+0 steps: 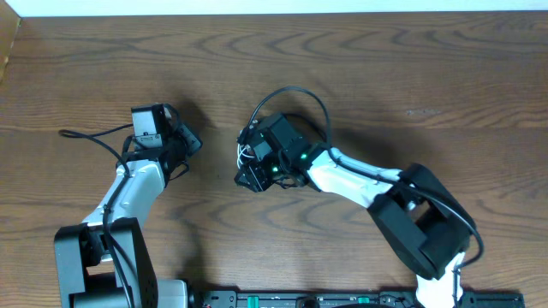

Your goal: Untangle cables

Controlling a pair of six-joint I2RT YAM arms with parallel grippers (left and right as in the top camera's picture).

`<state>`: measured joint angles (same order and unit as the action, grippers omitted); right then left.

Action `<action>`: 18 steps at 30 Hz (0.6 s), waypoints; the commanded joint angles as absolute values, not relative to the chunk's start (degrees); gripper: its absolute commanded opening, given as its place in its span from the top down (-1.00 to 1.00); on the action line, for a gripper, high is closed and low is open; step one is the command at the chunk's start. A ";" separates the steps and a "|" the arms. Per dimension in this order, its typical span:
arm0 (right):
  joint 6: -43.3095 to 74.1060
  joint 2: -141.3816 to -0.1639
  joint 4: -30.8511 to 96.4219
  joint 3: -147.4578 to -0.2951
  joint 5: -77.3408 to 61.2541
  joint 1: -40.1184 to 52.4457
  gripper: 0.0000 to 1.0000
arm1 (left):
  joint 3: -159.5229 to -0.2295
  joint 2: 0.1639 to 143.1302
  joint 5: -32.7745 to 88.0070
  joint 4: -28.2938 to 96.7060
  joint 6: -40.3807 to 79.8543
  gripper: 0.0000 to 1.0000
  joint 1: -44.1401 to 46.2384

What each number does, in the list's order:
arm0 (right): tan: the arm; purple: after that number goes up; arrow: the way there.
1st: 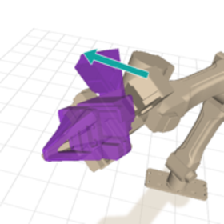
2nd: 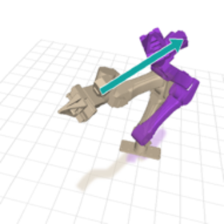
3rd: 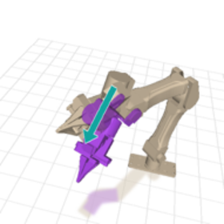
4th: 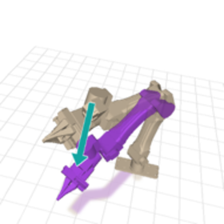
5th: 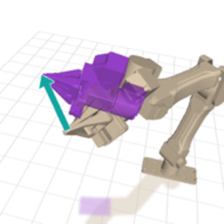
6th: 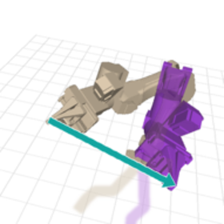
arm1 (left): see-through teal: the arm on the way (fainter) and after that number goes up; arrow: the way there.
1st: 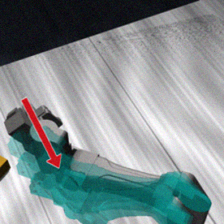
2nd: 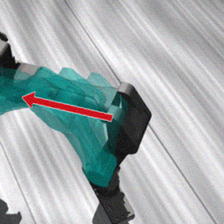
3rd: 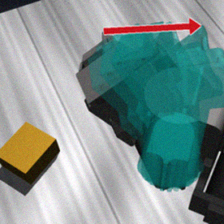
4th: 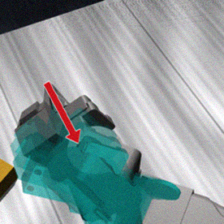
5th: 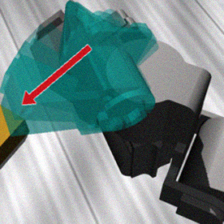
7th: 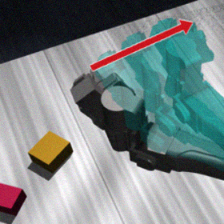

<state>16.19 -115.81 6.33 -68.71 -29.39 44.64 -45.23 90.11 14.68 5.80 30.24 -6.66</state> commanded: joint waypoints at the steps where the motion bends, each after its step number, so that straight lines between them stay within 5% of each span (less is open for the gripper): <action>1: 16.73 -117.16 5.04 -68.55 -28.62 45.10 0.20 | -46.04 89.25 14.31 5.91 30.57 0.43 -6.68; 5: 16.71 -117.34 4.03 -68.55 -28.56 45.10 0.42 | -46.04 89.25 14.31 5.87 30.57 0.43 -6.68; 7: 16.71 -117.34 3.73 -68.58 -28.62 45.01 0.98 | -46.04 89.25 14.31 5.72 30.57 0.43 -6.68; 15: 16.71 -111.59 3.18 -71.05 -34.48 42.59 0.97 | -46.04 89.25 15.94 5.17 30.76 0.40 -6.68; 18: 16.05 -107.70 2.37 -72.05 -34.44 41.74 0.98 | -46.04 89.25 20.97 3.75 30.70 0.16 -6.68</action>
